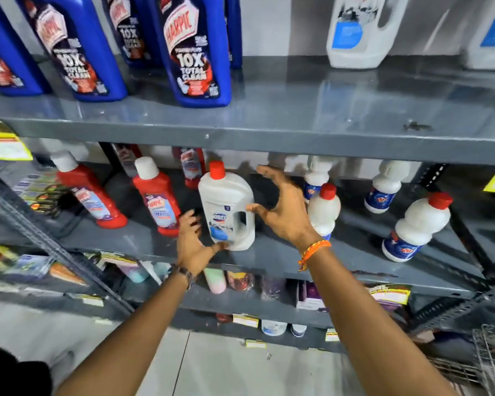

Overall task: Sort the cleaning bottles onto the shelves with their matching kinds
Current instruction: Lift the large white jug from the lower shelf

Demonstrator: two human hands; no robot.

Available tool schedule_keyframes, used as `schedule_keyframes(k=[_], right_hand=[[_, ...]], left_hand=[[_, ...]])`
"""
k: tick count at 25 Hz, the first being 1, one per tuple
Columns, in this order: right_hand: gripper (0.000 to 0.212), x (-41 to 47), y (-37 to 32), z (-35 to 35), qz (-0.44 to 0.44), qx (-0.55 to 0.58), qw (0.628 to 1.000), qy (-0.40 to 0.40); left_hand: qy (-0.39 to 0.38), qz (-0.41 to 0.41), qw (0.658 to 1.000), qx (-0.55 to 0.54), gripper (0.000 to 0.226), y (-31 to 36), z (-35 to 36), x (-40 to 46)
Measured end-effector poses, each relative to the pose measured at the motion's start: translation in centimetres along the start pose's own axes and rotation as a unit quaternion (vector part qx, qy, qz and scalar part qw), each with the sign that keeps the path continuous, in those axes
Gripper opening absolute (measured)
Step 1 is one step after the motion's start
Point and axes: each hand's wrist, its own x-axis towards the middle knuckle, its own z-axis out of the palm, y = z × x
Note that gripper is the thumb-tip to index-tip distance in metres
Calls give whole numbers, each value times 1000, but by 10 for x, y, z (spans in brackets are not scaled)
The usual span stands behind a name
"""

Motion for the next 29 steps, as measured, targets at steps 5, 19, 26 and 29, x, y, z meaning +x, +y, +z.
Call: schedule_keyframes(k=[5,19,26,29], right_hand=[[84,-1,19,54,85,57,993,-53],[63,-119,-64,-28,25,263,964,29],[60,-73,-163,-162,-116,279,950,78],[53,-28,-190,-219,-176,262,942,117]], left_hand=[[-70,26,997,24,102,-8,5,23],[-17,172,985,24,89,53,-26,-150],[-16,297,954,45,85,230,-27,-157],[4,340,940,42,77,311,-15,-139]])
